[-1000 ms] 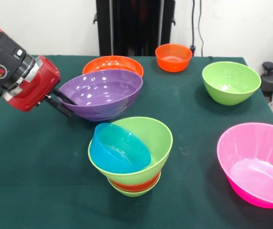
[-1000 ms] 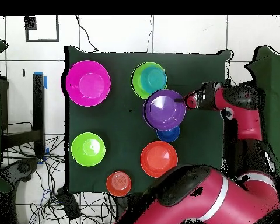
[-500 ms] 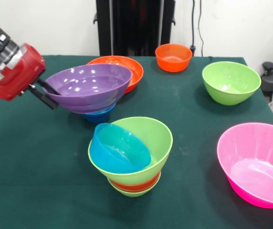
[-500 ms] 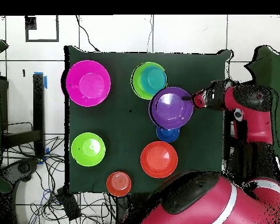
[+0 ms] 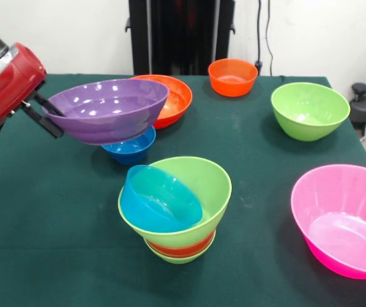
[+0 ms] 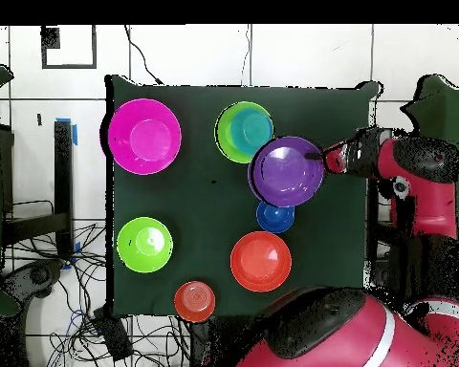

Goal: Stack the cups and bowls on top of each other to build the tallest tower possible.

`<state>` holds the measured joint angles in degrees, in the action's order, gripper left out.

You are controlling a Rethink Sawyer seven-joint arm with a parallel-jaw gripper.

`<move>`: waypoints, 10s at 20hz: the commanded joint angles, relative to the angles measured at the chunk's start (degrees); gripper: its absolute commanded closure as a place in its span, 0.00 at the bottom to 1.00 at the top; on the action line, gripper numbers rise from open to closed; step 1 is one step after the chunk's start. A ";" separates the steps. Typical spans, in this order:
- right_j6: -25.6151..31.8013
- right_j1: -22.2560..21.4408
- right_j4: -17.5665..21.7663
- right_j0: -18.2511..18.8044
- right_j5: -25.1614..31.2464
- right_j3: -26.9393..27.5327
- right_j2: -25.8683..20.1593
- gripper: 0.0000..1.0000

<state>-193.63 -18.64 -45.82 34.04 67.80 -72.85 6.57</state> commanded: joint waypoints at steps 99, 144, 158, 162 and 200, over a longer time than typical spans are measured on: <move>-19.65 1.19 -6.27 -4.13 1.32 8.61 -4.81 1.00; -35.77 13.66 -7.40 -9.18 -0.02 31.66 -4.65 1.00; -33.44 9.94 -9.14 -9.42 -0.45 26.58 -5.05 1.00; -36.94 11.15 -8.28 -10.53 0.45 31.11 -4.56 1.00; -33.40 2.50 -12.46 -18.50 -0.75 20.18 -4.66 1.00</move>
<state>-227.41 -9.12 -56.39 19.17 68.66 -34.80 6.84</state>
